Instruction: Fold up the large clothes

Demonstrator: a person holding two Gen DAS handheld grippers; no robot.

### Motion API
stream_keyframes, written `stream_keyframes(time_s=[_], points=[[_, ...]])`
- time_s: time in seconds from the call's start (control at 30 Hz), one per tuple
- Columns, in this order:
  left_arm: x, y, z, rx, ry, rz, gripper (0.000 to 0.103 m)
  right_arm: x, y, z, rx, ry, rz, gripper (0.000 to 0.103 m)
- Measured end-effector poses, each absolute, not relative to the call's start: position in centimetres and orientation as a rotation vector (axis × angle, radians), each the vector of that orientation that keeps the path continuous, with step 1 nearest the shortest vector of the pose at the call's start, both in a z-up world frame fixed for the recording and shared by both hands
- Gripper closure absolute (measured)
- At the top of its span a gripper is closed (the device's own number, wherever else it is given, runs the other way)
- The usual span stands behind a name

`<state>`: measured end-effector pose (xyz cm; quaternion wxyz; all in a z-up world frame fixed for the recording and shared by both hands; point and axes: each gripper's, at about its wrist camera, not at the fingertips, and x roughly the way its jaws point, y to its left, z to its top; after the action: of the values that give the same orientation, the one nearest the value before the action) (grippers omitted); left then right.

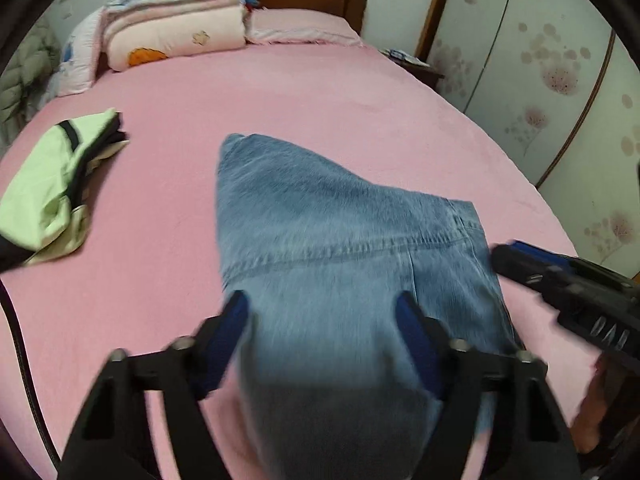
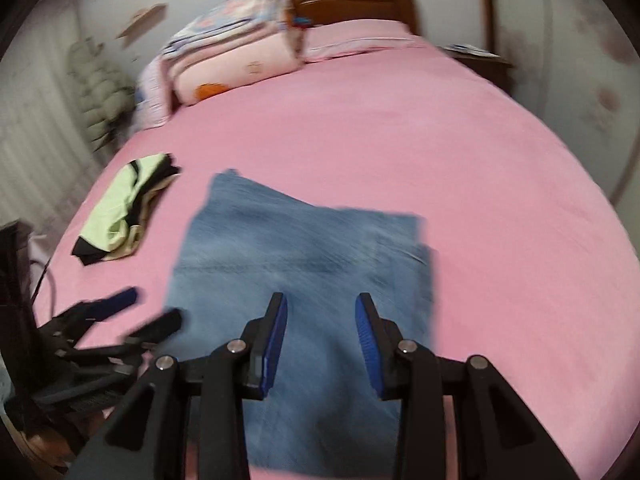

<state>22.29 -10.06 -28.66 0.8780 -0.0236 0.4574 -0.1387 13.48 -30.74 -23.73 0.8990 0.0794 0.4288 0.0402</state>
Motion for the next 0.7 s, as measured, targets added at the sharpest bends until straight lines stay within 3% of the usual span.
stream_keyframes(time_s=[0.07,0.2,0.27,0.33,0.43,0.63,0.7], points=[[25.0,-10.3,-29.0,-0.055,0.950,-0.267,0.043,16.7,-28.6,-24.6,0.142,0.894,0.120,0.068],[29.7,-10.2,-30.8,-0.103,0.987,-0.271,0.045,21.9,-28.1,-27.4,0.144,0.968,0.144,0.074],[31.5,-10.5,-32.2,-0.043,0.995,-0.247,0.045,23.8,-29.3,-29.5,0.080,1.014,0.058,0.084],[32.7,-10.6,-33.5,-0.002,1.023,-0.236,0.051,24.8,-31.7,-31.7,0.000,1.047,-0.057,0.103],[33.6,-10.8,-34.3,0.015,1.038,-0.237,0.051,25.0,-34.2,-32.7,0.110,1.075,0.013,0.103],[33.1,-10.5,-33.5,0.005,1.021,-0.249,0.051,25.0,-32.9,-31.9,0.026,1.077,-0.017,0.103],[32.5,-10.1,-32.3,0.002,1.029,-0.245,0.047,24.7,-33.4,-31.0,0.075,1.087,-0.010,0.102]])
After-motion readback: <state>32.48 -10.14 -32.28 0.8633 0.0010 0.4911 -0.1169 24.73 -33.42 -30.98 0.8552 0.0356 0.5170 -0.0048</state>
